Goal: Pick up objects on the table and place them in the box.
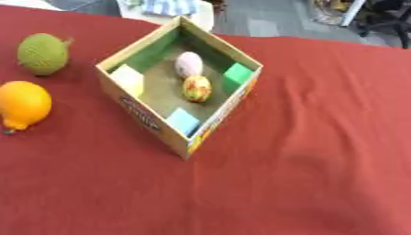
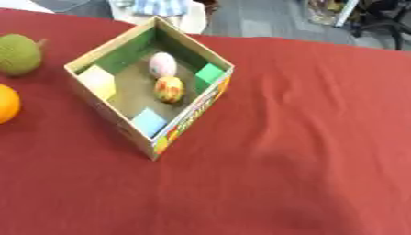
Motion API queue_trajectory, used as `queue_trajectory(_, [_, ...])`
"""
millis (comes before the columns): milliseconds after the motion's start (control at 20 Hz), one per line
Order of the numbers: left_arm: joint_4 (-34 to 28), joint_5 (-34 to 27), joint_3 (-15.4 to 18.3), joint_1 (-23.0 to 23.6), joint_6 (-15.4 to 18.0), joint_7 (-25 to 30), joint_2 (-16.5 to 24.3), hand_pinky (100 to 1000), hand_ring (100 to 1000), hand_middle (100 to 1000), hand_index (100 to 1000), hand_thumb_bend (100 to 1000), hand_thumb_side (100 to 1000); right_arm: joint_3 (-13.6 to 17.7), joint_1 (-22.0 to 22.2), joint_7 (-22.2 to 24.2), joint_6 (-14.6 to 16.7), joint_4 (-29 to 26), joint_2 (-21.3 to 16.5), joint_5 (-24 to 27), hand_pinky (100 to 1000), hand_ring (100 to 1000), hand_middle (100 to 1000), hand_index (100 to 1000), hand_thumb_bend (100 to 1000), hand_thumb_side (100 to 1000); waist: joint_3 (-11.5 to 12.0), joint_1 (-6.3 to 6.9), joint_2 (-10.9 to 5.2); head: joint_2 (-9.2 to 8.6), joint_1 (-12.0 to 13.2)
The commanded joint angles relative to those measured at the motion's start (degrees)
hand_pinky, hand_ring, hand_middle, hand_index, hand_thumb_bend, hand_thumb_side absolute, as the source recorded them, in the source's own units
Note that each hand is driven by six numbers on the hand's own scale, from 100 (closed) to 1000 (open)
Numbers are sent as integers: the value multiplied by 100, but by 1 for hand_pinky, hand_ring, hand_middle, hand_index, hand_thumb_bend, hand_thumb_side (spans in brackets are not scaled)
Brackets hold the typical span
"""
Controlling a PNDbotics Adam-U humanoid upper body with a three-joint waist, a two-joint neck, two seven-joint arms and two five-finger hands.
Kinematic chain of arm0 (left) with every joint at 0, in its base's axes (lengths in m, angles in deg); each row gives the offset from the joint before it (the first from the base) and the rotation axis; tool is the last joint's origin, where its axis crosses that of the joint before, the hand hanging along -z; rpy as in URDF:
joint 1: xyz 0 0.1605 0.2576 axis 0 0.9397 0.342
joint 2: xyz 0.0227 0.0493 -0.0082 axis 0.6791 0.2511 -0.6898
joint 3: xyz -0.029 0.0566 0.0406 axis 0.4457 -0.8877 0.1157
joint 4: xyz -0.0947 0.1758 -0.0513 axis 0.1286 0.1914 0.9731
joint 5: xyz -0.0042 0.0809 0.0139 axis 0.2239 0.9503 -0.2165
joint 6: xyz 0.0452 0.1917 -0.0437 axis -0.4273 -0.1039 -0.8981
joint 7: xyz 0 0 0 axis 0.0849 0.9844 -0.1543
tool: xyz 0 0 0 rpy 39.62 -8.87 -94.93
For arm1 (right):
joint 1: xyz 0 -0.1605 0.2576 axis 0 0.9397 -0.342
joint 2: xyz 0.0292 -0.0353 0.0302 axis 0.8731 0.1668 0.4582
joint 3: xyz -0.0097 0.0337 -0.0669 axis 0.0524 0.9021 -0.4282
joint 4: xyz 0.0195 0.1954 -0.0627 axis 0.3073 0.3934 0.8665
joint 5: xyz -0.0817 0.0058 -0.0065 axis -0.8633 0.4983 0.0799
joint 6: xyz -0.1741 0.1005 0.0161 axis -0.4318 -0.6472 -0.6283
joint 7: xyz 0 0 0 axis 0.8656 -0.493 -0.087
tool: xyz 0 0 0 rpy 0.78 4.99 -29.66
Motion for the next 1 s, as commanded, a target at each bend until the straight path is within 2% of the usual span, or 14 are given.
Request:
queue_trajectory(50, [-85,487,113,46,-102,-192,495,821,826,769,824,100,560,59,44,1861,1846,-112,96,-34,1000,100,709,819,100,526,-30,120,-63,5,80])
queue_trajectory(300, [-85,1300,82,182,-389,-431,902,833,842,782,861,100,403,25,38,1861,1846,-112,330,-195,1000,100,704,810,100,531,-95,145,-78,26,224])
queue_trajectory(450, [-85,1796,27,173,-569,-341,1062,852,864,803,892,100,312,23,16,1861,1846,-112,406,-243,1000,100,702,808,100,528,-116,162,-86,51,329])
queue_trajectory(750, [-85,2509,-119,-16,-868,276,1262,897,904,852,934,100,250,27,-1,1861,1846,-112,407,-206,1000,100,701,808,100,530,-141,171,-107,58,417])
queue_trajectory(1000, [-85,2900,-335,-360,-1064,972,1331,917,922,872,946,100,210,-9,-19,1861,1846,-112,364,-186,1000,100,700,807,100,530,-154,147,-126,145,394])
